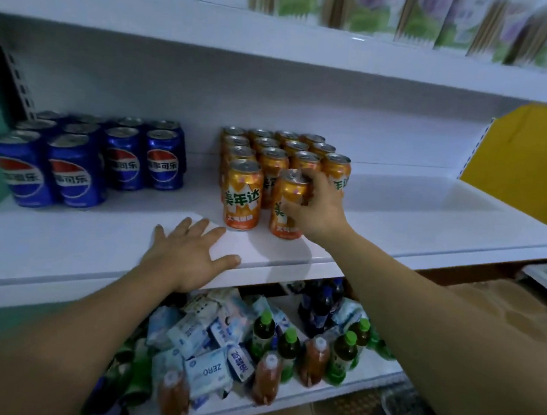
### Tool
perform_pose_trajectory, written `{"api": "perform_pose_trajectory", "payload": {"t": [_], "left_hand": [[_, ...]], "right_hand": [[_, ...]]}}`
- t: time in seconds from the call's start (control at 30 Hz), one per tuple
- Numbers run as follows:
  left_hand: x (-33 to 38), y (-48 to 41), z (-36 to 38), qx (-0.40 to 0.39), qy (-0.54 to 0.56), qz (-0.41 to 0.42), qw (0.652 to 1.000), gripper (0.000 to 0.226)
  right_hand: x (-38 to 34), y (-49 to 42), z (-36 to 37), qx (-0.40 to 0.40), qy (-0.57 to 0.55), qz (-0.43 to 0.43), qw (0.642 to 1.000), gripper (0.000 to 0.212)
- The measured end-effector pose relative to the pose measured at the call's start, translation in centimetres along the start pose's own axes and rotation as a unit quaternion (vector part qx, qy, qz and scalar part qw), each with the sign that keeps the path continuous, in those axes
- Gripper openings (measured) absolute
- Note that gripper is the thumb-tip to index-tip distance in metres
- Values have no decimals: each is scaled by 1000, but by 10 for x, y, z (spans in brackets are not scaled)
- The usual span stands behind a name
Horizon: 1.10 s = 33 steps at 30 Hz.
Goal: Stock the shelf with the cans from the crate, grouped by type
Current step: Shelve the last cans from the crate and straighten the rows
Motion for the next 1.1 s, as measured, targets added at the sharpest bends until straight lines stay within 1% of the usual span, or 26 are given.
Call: {"api": "perform_pose_trajectory", "payload": {"t": [0.07,0.17,0.33,0.43,0.53,0.6,0.7,0.77,0.87,0.93,0.97,1.03,1.1], "left_hand": [[-1,0,2,6,2,1,1000,85],[-1,0,2,13,0,6,1000,85],[-1,1,2,14,1,13,1000,86],[-1,2,2,21,3,16,1000,86],[-1,3,0,19,10,16,1000,85],[0,6,-3,11,17,15,1000,84],[8,14,-5,10,44,17,999,81],[30,26,-2,15,79,50,996,81],[84,57,17,13,101,174,979,77],[120,79,43,-11,102,242,965,75],[134,88,61,-34,98,258,961,74],[156,104,100,-109,91,264,954,74],[171,117,146,-185,108,263,941,73]], "right_hand": [[1,-7,9,4,20,-9,1000,66],[5,-17,18,16,9,-35,999,63],[8,-26,29,7,-8,-34,999,65],[6,-25,34,7,-16,-28,999,69],[4,-15,28,-13,-19,-22,999,79],[7,0,15,-27,10,-15,999,78],[26,31,-12,-60,112,33,991,74],[42,54,-32,-90,154,65,982,74],[70,96,-60,-129,192,117,966,73],[90,127,-75,-149,197,153,957,74],[101,144,-80,-153,196,169,954,75],[123,178,-88,-163,210,197,944,74],[149,208,-91,-187,235,225,927,73]]}}
Point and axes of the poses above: each hand's wrist, its own y-axis away from the middle knuckle, its own z-axis out of the palm, x = y × z, the point moved 1 cm from there along -y, towards the middle knuckle, and after that the axes turned 13 degrees about y, right-handed, at the moved point
